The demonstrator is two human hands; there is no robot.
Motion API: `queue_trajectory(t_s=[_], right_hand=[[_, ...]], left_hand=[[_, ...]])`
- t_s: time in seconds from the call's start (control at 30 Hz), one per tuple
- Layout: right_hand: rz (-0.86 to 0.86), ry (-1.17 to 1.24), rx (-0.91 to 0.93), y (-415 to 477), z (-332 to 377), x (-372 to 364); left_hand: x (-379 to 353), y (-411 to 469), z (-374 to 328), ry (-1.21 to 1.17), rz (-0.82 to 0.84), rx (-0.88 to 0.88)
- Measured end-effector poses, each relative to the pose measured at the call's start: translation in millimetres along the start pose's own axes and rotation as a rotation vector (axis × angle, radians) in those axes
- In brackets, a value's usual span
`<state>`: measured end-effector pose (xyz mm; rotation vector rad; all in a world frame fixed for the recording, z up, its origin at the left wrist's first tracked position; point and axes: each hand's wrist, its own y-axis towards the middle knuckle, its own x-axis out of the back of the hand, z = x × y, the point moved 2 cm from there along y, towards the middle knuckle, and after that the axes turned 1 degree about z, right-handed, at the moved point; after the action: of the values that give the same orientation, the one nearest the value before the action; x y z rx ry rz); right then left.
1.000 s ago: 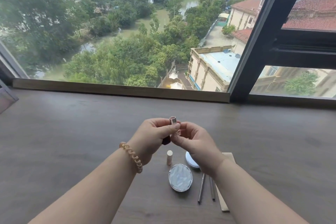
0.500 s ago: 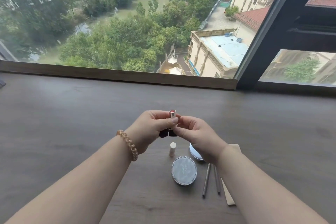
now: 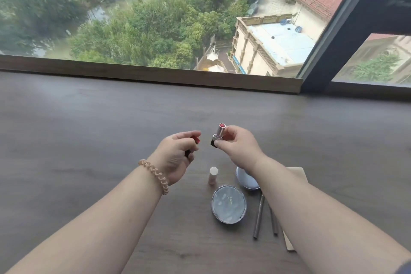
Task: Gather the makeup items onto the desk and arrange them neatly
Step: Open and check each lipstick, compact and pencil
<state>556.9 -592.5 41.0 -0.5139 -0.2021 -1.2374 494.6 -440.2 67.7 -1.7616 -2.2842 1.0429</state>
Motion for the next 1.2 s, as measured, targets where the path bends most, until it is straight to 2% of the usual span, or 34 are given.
queue_trajectory(t_s=[0.07,0.13,0.27,0.4,0.53,0.63,0.7,0.8,0.9,1.0,1.07,1.13,1.2], right_hand=[[-0.036,-0.281,-0.023,7,-11,-6],[-0.06,-0.455,0.011,12,-19,-13],[-0.081,-0.593,0.083,16,-28,-25],[-0.126,-0.671,0.121,19,-35,-29],[-0.063,-0.685,0.122,18,-34,-26],[-0.026,-0.678,0.106,9,-31,-14],[-0.132,-0.583,0.148,-7,-27,-4],[-0.31,-0.424,0.338,-37,-19,-1],[-0.285,-0.622,0.503,-53,-23,-17],[-0.164,-0.852,0.534,-51,-26,-31],[-0.138,-0.876,0.506,-51,-24,-31],[-0.19,-0.764,0.453,-58,-15,-21],[-0.196,-0.478,0.352,-69,2,-1]], left_hand=[[4,9,10,-0.025,-0.056,-0.007],[6,17,19,0.011,-0.088,-0.06],[5,29,32,0.3,-0.083,-0.238],[8,43,40,0.48,-0.113,-0.268],[14,53,51,0.712,-0.174,-0.277],[12,56,54,0.801,-0.176,-0.317],[11,55,55,0.871,-0.179,-0.342],[15,54,55,0.932,-0.187,-0.348],[19,48,52,0.902,-0.175,-0.33],[23,39,45,0.901,-0.179,-0.335],[24,27,40,0.912,-0.203,-0.363],[22,9,30,0.869,-0.228,-0.444],[15,-13,19,0.784,-0.179,-0.53]])
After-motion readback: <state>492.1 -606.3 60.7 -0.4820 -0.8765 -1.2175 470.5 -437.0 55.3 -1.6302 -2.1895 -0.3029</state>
